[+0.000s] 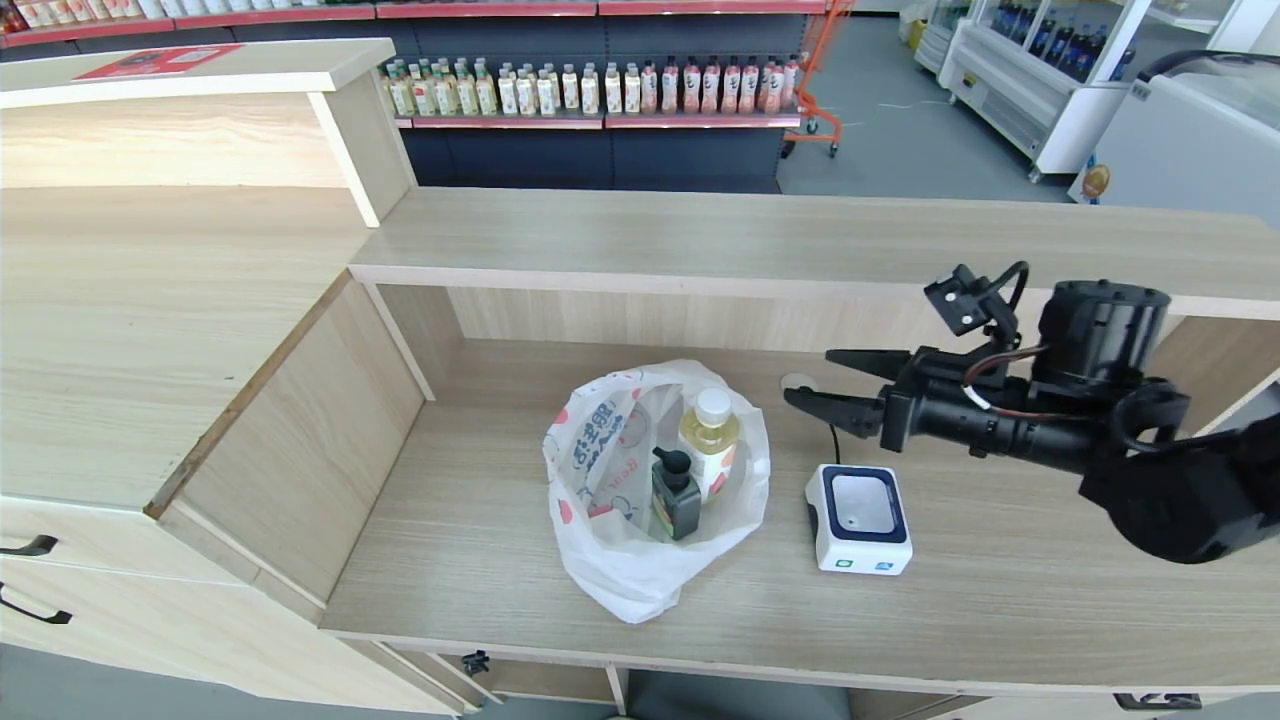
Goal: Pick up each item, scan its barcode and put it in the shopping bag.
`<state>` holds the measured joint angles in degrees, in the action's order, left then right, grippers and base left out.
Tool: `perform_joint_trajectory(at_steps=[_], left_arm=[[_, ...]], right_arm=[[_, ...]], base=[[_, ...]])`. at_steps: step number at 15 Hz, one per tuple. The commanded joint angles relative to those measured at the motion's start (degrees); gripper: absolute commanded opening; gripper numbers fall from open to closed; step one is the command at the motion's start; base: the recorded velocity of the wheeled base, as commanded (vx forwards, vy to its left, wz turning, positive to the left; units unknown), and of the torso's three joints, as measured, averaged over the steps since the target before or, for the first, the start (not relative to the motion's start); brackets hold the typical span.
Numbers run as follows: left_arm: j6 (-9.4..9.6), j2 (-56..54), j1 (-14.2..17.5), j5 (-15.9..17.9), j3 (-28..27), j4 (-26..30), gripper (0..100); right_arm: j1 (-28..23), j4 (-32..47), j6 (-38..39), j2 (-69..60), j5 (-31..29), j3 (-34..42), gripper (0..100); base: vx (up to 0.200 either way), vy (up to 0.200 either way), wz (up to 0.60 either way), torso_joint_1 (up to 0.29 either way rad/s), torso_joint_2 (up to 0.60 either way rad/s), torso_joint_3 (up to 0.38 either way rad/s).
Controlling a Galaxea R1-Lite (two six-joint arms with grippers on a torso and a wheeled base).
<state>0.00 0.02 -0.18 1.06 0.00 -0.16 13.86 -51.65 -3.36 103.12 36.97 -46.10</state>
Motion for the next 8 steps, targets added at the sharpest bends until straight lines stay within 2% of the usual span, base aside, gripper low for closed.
perform_joint_trajectory(at_steps=[1,4,6,8], left_arm=[[0.00,-0.02,0.01,-0.01,0.00,-0.02,100],[0.00,-0.02,0.01,-0.01,0.00,-0.02,100],[0.00,-0.02,0.01,0.08,0.00,-0.02,100],[0.00,-0.02,0.01,-0.01,0.00,-0.02,100]], right_arm=[[-6.30,14.21,0.38,-20.59,-7.97,9.54,100],[-8.59,31.70,0.46,-39.66,-20.10,18.60,100],[-8.94,36.53,0.73,-51.62,-25.37,25.01,100],[-9.20,36.97,0.82,-59.09,-28.62,28.88,100]], base=[[0.000,0.000,0.00,0.000,0.00,0.000],[0.000,0.000,0.00,0.000,0.00,0.000],[0.000,0.000,0.00,0.000,0.00,0.000],[0.000,0.000,0.00,0.000,0.00,0.000]])
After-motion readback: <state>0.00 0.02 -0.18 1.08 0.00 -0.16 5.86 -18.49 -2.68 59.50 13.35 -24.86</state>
